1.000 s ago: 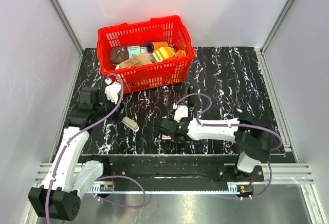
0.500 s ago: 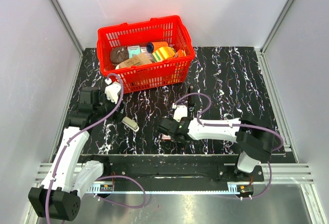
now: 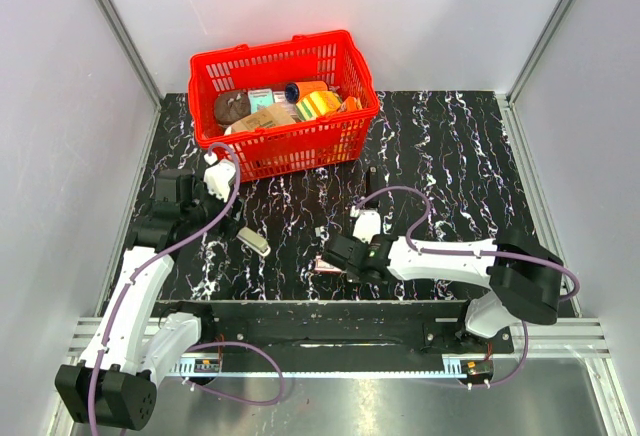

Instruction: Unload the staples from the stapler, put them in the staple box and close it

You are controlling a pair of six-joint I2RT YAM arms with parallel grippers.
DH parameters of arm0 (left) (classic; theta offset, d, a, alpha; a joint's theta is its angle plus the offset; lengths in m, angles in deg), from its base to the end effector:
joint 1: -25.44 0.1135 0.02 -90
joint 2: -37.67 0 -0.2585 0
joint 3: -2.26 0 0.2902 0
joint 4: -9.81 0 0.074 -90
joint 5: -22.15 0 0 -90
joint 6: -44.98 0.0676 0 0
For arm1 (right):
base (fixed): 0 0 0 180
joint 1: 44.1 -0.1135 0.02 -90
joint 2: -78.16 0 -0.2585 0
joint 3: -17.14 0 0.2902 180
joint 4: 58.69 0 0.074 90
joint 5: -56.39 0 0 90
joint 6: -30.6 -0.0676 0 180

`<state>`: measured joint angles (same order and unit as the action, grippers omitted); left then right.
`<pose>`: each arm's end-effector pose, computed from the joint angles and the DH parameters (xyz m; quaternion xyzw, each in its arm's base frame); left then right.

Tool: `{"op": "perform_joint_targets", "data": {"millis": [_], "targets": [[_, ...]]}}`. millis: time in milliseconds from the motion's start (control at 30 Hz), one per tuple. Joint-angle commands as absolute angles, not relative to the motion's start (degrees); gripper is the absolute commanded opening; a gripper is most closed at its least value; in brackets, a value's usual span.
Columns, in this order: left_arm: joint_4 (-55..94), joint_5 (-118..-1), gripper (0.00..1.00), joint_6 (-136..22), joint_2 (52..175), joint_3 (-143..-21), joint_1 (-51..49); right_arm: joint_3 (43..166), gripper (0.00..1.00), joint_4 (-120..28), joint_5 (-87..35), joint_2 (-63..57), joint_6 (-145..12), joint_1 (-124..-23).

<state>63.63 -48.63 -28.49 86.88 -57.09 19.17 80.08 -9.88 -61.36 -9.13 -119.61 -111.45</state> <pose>0.2326 -0.0479 0.2651 0.2435 0.8756 -0.1182 0.4000 0.1488 0.2748 0.1240 -0.0248 0.9607 0.0227 0.2756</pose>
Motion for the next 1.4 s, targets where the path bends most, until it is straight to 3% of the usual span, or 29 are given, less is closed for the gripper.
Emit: {"op": "perform_joint_targets", "data": {"millis": [0,867,1367], "targets": [[62.0,-47.5,0.77,-28.6,86.4,-58.8,19.5,81.1,0.00,-12.0,-61.1,-10.3,-118.9,-111.2],[61.9,-48.1,0.78,-28.1,85.9,-57.6,19.5,85.7,0.00,-13.2,-60.9,-16.1,-116.1,-111.2],[62.1,-47.9,0.78,-27.8,85.6,-57.8,19.5,83.1,0.00,-11.9,-58.1,-11.8,-117.1,-111.2]]}}
